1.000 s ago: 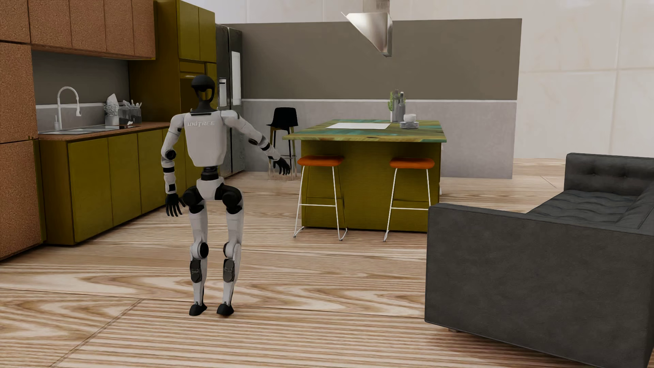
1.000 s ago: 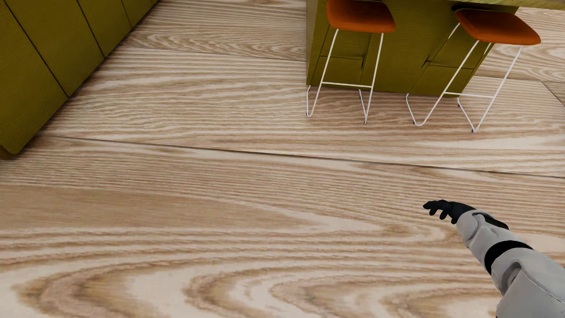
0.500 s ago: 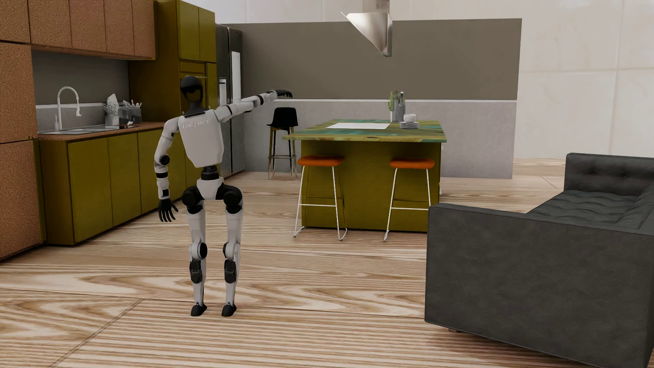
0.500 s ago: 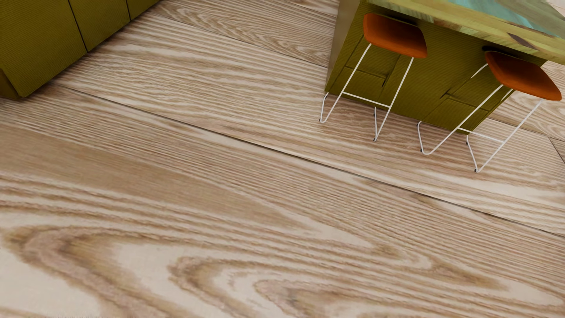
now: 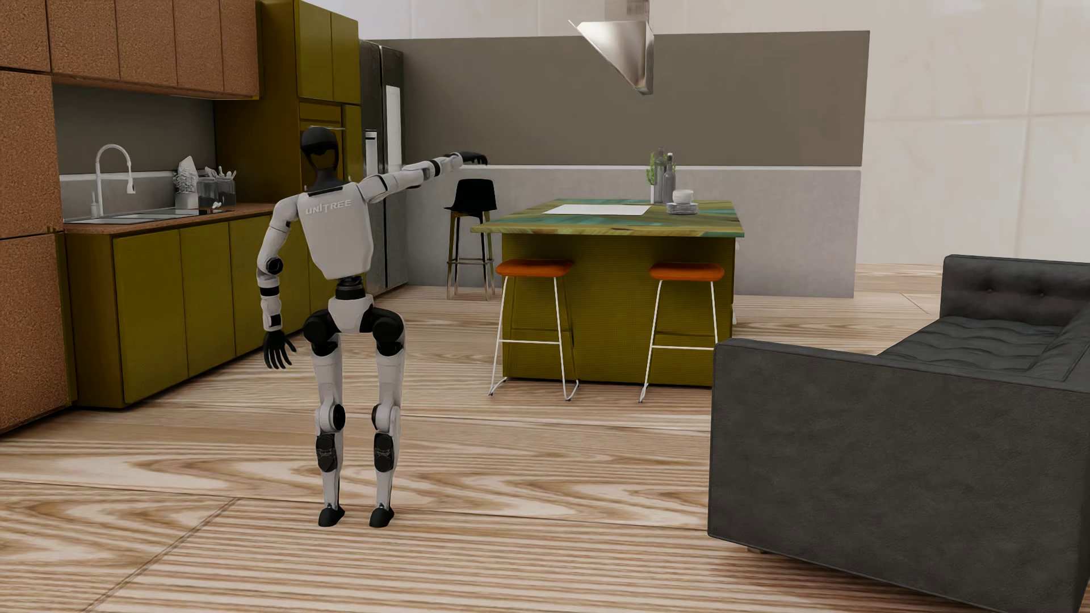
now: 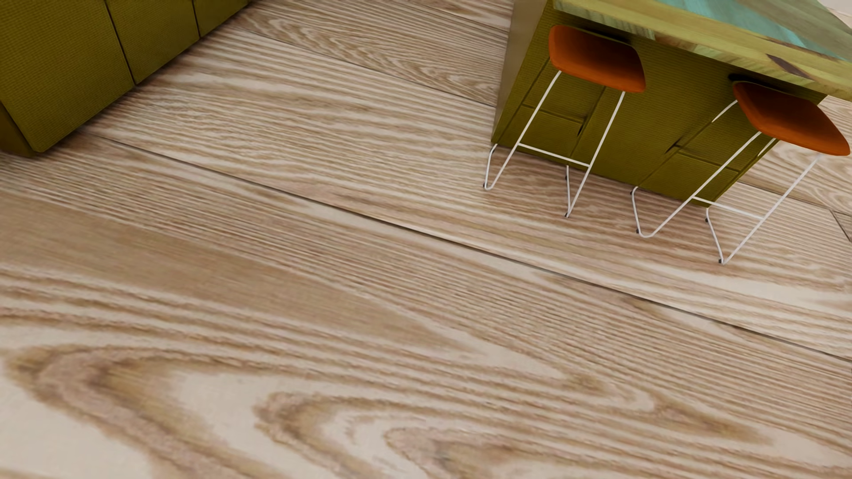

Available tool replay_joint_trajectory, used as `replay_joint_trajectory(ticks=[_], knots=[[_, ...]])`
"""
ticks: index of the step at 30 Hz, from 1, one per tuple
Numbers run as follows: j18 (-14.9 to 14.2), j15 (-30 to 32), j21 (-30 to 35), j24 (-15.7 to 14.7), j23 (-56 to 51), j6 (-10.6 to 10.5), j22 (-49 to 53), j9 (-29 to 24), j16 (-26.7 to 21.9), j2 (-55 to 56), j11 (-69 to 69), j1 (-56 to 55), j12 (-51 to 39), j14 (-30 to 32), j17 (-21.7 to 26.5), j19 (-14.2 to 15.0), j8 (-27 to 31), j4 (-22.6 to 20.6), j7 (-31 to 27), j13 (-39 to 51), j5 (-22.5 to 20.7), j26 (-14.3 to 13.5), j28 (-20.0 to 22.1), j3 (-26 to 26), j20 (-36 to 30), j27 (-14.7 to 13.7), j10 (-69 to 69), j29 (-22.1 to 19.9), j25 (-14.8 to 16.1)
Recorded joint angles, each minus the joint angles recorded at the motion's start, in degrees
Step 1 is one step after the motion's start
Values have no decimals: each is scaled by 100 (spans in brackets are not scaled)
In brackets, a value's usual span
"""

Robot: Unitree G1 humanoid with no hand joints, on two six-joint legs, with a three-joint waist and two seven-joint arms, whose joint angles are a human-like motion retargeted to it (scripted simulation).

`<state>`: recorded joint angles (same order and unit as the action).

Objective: Stretch out

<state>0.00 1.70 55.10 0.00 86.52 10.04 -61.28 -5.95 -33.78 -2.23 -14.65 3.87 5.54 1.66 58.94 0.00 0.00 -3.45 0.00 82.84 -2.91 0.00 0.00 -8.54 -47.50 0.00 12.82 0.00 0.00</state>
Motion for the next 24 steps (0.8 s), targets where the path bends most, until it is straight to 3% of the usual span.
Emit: replay_joint_trajectory(ticks=[24], knots=[[0, -53, 0, 0, 7, -27, -24, 25, -20, -88, 4, 52, 91, -107, 73, 0, 0, -9, 0, 128, 0, 0, 0, 0, -204, 0, 81, 0, 0]])
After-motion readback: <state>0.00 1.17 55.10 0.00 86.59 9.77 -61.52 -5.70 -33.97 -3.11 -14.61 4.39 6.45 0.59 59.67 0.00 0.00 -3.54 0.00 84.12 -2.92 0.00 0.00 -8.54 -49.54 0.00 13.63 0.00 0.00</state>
